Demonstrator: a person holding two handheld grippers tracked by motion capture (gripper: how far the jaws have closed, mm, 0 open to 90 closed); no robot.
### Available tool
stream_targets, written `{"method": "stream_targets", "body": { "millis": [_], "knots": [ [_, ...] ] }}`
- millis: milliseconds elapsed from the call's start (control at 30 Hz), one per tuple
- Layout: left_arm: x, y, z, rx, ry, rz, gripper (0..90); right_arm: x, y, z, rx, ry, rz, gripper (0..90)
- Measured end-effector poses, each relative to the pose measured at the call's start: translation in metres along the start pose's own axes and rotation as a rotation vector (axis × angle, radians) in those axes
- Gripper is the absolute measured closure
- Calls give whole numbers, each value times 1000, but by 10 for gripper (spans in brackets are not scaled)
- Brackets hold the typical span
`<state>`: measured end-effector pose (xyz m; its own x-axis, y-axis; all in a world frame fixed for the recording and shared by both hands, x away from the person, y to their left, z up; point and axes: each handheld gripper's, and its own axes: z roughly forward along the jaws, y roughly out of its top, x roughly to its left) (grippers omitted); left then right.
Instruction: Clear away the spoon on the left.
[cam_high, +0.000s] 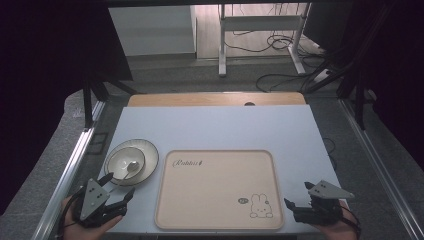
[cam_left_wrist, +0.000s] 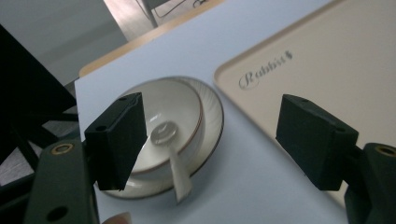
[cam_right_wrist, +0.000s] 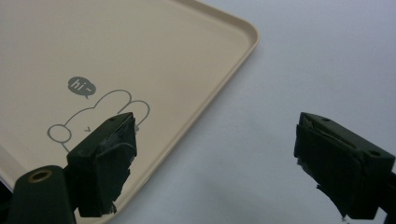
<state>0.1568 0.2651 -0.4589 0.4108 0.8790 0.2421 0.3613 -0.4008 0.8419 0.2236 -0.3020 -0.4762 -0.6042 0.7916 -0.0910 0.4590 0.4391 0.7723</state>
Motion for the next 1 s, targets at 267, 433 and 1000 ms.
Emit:
{"method": "stream_targets", "body": {
  "millis": [267, 433, 1000],
  "knots": [
    [3, -15, 2, 45, 12, 13, 239, 2, 1, 1, 4, 1, -2, 130],
    [9, -19, 7, 54, 25, -3, 267, 2, 1, 2, 6, 1, -4, 130],
    [19, -25, 18, 68, -3, 11, 617, 1, 1, 2, 5, 0, -3, 130]
  ]
}}
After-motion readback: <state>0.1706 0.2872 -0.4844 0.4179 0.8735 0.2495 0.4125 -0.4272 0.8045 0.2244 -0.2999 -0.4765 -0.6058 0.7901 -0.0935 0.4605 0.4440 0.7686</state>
